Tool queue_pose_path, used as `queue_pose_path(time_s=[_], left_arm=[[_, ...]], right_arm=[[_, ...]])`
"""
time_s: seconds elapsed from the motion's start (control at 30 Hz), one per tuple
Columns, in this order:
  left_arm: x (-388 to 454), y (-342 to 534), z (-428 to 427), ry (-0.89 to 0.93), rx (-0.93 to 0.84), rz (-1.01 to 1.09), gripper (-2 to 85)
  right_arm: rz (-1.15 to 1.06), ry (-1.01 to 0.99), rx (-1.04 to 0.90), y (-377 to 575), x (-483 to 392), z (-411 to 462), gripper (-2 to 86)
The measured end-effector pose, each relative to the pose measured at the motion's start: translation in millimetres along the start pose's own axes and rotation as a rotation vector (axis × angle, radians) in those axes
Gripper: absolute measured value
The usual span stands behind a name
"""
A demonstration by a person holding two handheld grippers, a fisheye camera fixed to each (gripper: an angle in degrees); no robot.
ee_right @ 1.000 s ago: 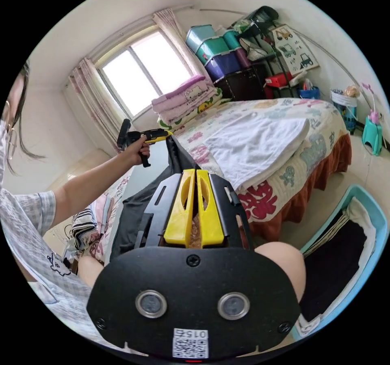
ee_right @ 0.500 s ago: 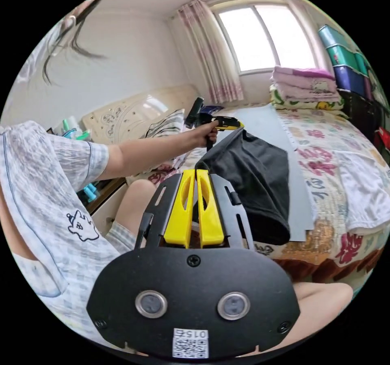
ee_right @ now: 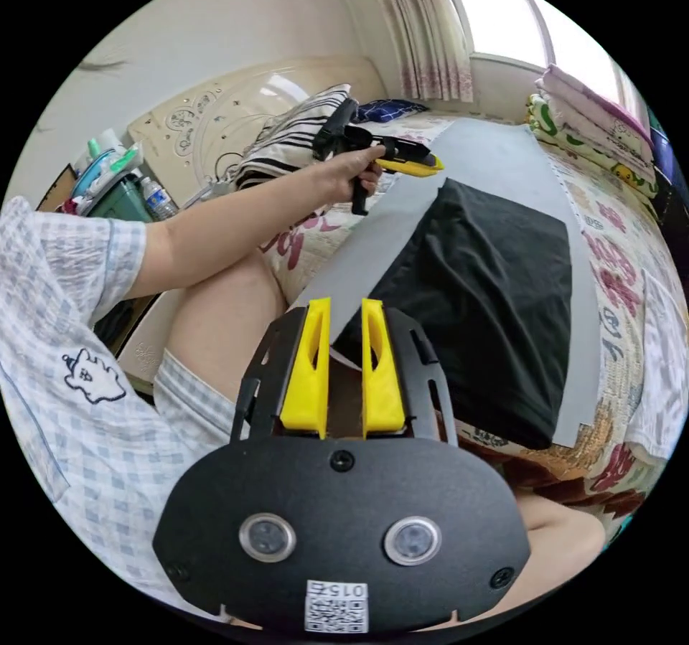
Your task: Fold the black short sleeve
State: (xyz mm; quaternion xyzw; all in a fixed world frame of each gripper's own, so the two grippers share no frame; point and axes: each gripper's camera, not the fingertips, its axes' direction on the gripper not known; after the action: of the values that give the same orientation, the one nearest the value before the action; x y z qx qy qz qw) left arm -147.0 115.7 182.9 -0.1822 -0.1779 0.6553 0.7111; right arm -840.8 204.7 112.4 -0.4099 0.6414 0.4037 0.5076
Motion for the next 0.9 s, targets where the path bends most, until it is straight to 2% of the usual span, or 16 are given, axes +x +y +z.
queue_pose_path(time_s=[0.1,0.27,0.43,0.63,0.9], left_arm=[[22.8,-2.0,20.1,-0.121,-0.061,0.078,9.4],[31.3,-4.7,40.5,-0.109,-0.085,0.092,7.0],[38.9,-4.7,51.0,-0.120,-0.138,0.133,1.8],[51.7,0.9,29.7,-0.133,-0.082,0.136,0.2],[70.1,7.7,55.3,-0.326,-0.162,0.188,0.5]], right_arm=[[0.027,0.066,-0.102,-11.8,15.4,26.4,9.8],[0.037,0.070,-0.239,-17.9,25.0,63.9,7.9],[0.029,0.070,-0.242,-23.8,28.1,71.6,2.6],[0.022,-0.090,-0.218,-31.7,31.8,63.9,0.8],[0.005,-0.063,-0.276,-46.5,29.1,79.0,0.6]])
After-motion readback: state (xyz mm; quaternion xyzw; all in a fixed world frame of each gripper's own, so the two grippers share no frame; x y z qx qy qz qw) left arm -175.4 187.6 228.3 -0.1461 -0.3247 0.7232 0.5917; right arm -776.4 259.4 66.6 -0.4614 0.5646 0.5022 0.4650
